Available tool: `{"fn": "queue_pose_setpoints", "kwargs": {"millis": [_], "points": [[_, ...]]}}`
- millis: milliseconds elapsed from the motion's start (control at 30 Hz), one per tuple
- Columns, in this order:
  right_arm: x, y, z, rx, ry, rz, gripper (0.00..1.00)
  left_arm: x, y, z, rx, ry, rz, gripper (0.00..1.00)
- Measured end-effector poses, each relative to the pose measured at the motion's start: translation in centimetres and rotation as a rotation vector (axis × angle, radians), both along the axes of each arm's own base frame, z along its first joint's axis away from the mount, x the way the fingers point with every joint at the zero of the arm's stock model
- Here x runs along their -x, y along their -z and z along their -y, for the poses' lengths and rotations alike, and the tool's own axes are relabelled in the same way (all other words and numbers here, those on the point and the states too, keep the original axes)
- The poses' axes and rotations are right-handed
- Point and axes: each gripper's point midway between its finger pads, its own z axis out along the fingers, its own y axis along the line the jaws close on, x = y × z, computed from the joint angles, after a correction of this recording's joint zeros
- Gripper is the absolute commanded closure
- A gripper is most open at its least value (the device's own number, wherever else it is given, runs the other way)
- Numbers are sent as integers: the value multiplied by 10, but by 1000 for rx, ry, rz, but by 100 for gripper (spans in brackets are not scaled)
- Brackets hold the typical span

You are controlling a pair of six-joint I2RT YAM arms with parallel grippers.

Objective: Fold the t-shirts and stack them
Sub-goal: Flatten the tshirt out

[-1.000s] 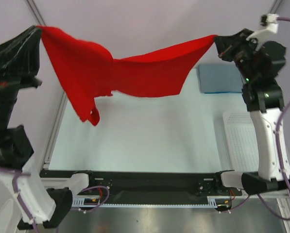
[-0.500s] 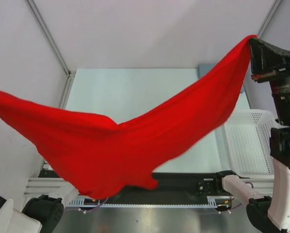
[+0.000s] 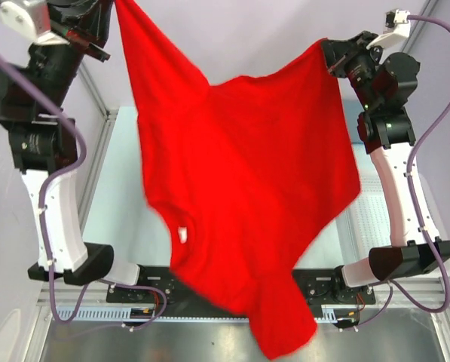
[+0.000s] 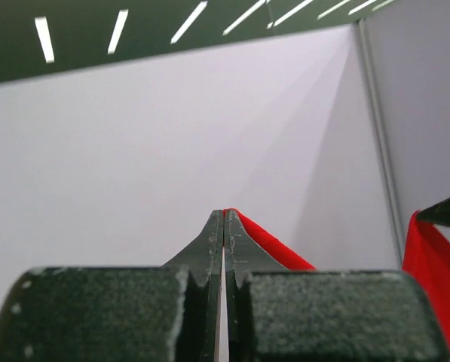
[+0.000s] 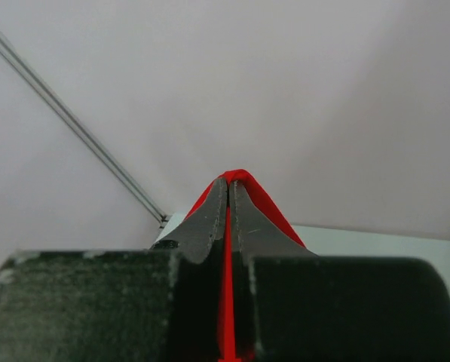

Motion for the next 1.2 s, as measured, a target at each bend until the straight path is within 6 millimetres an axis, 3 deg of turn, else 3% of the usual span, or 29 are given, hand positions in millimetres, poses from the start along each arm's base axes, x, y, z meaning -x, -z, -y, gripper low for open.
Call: {"fn": "queue_pose_setpoints", "kwargs": {"millis": [100,167,300,467,600,733,967,1067,1133,1200], "points": [[-3,-1,0,-2,3,5,100,-26,17,-8,3,-29,-70,100],[1,-12,2,-8,8,39,100,-24,16,-12,7,-38,-66,100],[16,-30,6,-11,20,89,100,5,8,-15,12,-38,-30,100],[52,-52,16,-3,51,152,100,63,-10,-18,18,-35,65,100],[104,-66,26,5,70,206,100,110,-23,-20,33,-21,138,100],[178,-88,39,4,84,300,100,157,-30,-21,40,5,201,100],[294,-127,59,-28,111,506,100,272,-44,-28,59,38,402,100],[304,-134,60,-33,115,538,100,304,-51,-31,69,59,476,100],[290,-129,58,-28,113,510,100,308,-53,-32,73,63,489,100],[263,-123,54,-27,106,469,100,299,-54,-31,69,60,478,100]]}}
